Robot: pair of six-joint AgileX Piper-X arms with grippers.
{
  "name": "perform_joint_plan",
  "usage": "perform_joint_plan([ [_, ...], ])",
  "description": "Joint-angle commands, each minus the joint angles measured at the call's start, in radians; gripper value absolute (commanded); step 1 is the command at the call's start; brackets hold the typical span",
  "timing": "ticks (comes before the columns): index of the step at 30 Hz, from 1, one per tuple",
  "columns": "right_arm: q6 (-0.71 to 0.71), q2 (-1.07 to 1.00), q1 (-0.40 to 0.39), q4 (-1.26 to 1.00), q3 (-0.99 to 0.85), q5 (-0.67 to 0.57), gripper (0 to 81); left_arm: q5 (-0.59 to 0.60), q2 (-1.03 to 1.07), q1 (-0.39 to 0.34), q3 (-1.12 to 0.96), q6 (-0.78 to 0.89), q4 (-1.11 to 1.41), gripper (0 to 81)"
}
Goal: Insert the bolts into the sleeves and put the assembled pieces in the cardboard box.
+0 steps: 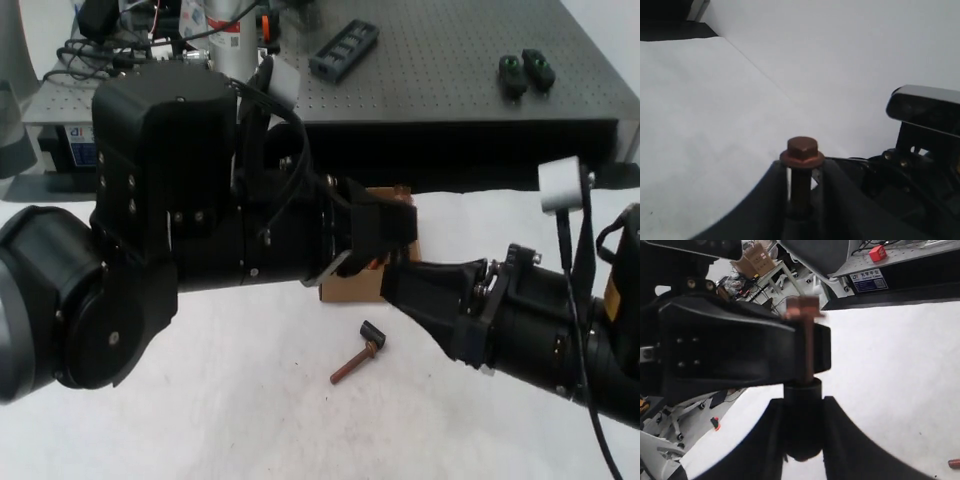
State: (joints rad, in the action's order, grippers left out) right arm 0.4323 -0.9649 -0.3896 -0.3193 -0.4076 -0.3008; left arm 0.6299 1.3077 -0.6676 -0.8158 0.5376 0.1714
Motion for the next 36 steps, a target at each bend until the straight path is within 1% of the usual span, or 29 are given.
perform_joint_plan([
  [1, -0.018, 0.001, -0.008, -0.032, -0.005, 0.038, 5.2, -0.008, -0.009, -0.003, -0.006, 0.016, 0.01, 45.7],
  [2, -0.03, 0.001, 0.01, -0.032, -0.005, 0.069, 5.2, -0.041, -0.009, -0.003, -0.006, 0.017, 0.008, 51.4],
  [3, -0.031, -0.004, 0.034, -0.032, -0.007, 0.096, 5.2, -0.067, -0.009, -0.003, -0.006, 0.011, 0.005, 53.0],
  [5, -0.037, -0.029, 0.096, -0.014, -0.022, 0.128, 5.2, -0.13, -0.009, 0.009, -0.006, -0.032, -0.02, 51.0],
  [8, -0.087, -0.12, 0.182, 0.06, -0.094, 0.131, 5.2, -0.204, -0.009, 0.041, -0.006, -0.113, -0.089, 47.7],
  [10, -0.144, -0.224, 0.219, 0.112, -0.171, 0.131, 5.2, -0.268, -0.009, 0.065, -0.006, -0.172, -0.153, 47.4],
  [12, -0.191, -0.35, 0.244, 0.182, -0.281, 0.133, 5.2, -0.295, 0.002, 0.085, -0.006, -0.255, -0.193, 47.4],
  [15, -0.24, -0.538, 0.249, 0.307, -0.481, 0.136, 5.2, -0.297, 0.044, 0.099, -0.008, -0.355, -0.231, 47.4],
  [19, -0.298, -0.762, 0.237, 0.498, -0.739, 0.185, 5.2, -0.297, 0.138, 0.099, -0.031, -0.465, -0.328, 47.4],
  [22, -0.342, -0.925, 0.232, 0.636, -0.935, 0.205, 5.2, -0.317, 0.242, 0.099, -0.094, -0.562, -0.442, 47.4],
  [24, -0.343, -1.014, 0.228, 0.728, -1.048, 0.214, 5.2, -0.337, 0.313, 0.097, -0.154, -0.623, -0.515, 47.4],
  [28, -0.366, -1.134, 0.216, 0.885, -1.199, 0.216, 4.8, -0.348, 0.439, 0.094, -0.282, -0.675, -0.613, 47.4],
  [29, -0.366, -1.151, 0.214, 0.906, -1.219, 0.216, 3.5, -0.353, 0.47, 0.09, -0.321, -0.682, -0.637, 47.4],
  [30, -0.366, -1.168, 0.212, 0.926, -1.238, 0.216, 0.3, -0.359, 0.5, 0.087, -0.359, -0.69, -0.659, 47.4],
  [31, -0.366, -1.18, 0.212, 0.939, -1.251, 0.213, 4.4, -0.358, 0.527, 0.083, -0.398, -0.703, -0.68, 47.4],
  [34, -0.366, -1.188, 0.212, 0.938, -1.26, 0.18, 25.1, -0.361, 0.593, 0.061, -0.505, -0.742, -0.75, 47.4],
  [36, -0.366, -1.181, 0.22, 0.933, -1.261, 0.142, 35.5, -0.388, 0.635, 0.039, -0.571, -0.774, -0.782, 47.4],
])
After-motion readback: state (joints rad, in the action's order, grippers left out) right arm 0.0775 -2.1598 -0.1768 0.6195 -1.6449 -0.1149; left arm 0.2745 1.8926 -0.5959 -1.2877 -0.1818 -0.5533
